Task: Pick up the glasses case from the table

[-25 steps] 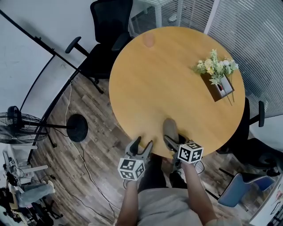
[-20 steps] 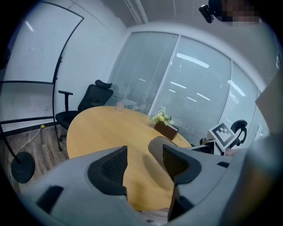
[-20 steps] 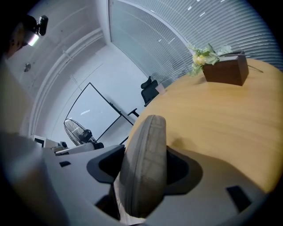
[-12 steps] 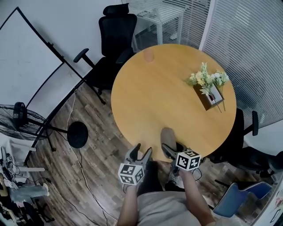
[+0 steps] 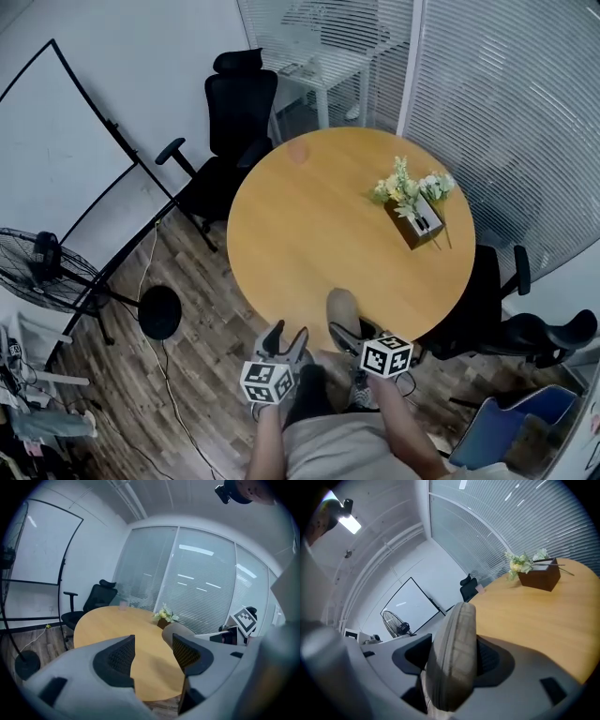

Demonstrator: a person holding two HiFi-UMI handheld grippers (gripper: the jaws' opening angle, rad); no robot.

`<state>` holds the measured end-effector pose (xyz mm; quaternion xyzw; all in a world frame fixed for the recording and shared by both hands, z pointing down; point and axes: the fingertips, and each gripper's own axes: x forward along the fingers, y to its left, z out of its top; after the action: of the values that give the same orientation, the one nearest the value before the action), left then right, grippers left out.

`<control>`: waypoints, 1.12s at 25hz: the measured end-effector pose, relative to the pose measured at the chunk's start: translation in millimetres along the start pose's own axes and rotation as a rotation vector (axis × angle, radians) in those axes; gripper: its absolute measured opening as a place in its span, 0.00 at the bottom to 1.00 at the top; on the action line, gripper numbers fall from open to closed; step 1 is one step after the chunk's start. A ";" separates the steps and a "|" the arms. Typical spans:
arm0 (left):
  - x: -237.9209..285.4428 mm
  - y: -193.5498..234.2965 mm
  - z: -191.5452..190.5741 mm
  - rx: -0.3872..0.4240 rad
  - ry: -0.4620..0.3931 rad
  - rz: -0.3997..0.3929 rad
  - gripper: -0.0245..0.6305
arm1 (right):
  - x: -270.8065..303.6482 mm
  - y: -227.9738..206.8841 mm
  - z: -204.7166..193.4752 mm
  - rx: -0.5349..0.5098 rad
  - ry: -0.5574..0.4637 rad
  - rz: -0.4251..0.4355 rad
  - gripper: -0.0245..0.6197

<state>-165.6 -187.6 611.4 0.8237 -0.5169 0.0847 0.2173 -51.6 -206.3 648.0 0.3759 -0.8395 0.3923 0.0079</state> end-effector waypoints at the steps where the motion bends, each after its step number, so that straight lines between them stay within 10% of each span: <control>1: -2.7 -3.9 -0.9 0.003 -0.003 0.001 0.40 | -6.3 1.5 0.9 0.001 -0.012 0.006 0.45; 28: -33.7 -72.2 -11.5 0.048 -0.054 0.021 0.40 | -102.3 16.2 -3.8 -0.109 -0.061 0.073 0.45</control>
<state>-115.6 -128.2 589.9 0.8251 -0.5291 0.0772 0.1825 10.5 -133.2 608.5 0.3558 -0.8726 0.3345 -0.0118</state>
